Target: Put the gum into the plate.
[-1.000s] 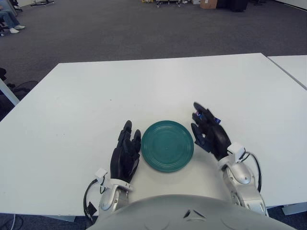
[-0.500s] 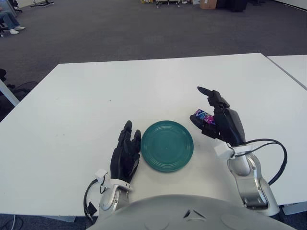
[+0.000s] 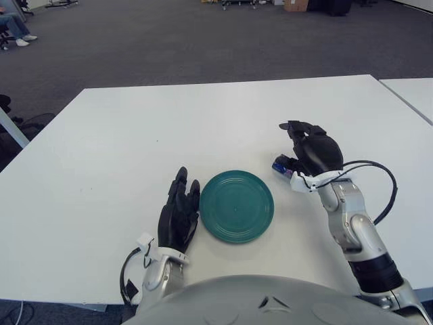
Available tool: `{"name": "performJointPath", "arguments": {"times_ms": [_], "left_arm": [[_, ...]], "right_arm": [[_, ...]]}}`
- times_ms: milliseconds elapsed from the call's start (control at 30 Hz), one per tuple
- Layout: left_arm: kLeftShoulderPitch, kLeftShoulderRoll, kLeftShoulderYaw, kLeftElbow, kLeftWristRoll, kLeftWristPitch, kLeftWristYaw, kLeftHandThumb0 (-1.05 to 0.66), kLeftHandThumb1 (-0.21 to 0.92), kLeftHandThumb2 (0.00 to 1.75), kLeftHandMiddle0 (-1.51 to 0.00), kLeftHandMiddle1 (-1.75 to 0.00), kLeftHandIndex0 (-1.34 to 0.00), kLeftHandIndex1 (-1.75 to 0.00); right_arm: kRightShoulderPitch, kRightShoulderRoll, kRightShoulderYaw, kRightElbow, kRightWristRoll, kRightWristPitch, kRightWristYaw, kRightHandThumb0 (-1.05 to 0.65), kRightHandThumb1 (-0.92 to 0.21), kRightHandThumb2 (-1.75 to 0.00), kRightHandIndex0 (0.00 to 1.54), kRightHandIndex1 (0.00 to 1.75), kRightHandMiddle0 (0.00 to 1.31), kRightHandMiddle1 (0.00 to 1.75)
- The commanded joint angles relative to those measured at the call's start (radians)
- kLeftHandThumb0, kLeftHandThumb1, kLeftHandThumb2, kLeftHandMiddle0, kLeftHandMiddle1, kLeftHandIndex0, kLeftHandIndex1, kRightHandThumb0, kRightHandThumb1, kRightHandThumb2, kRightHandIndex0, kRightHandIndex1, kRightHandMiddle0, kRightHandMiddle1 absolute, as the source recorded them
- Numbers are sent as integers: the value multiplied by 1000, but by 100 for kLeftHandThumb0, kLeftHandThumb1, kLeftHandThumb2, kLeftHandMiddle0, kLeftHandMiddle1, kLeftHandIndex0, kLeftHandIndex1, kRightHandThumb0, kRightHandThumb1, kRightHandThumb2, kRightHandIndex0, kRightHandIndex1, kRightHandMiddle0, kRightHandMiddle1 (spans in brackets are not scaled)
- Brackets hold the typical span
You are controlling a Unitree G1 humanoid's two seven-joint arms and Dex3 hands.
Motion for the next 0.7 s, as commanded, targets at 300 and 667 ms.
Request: {"name": "performJointPath", "arguments": {"times_ms": [300,667], "left_arm": [[-45,-21,24,60,29,17,35,-105,92,76,0,0,0,0],[-82,-23,40,85,57,36,71,-104,92,85,0,0,0,0]], "right_arm": [[-82,-9,15,133,4,44,-46,-93,-92,-46,19,0,0,56],[-126,-19,70,228,-15,62,-33,-97,-92,-55,14,0,0,42]]}}
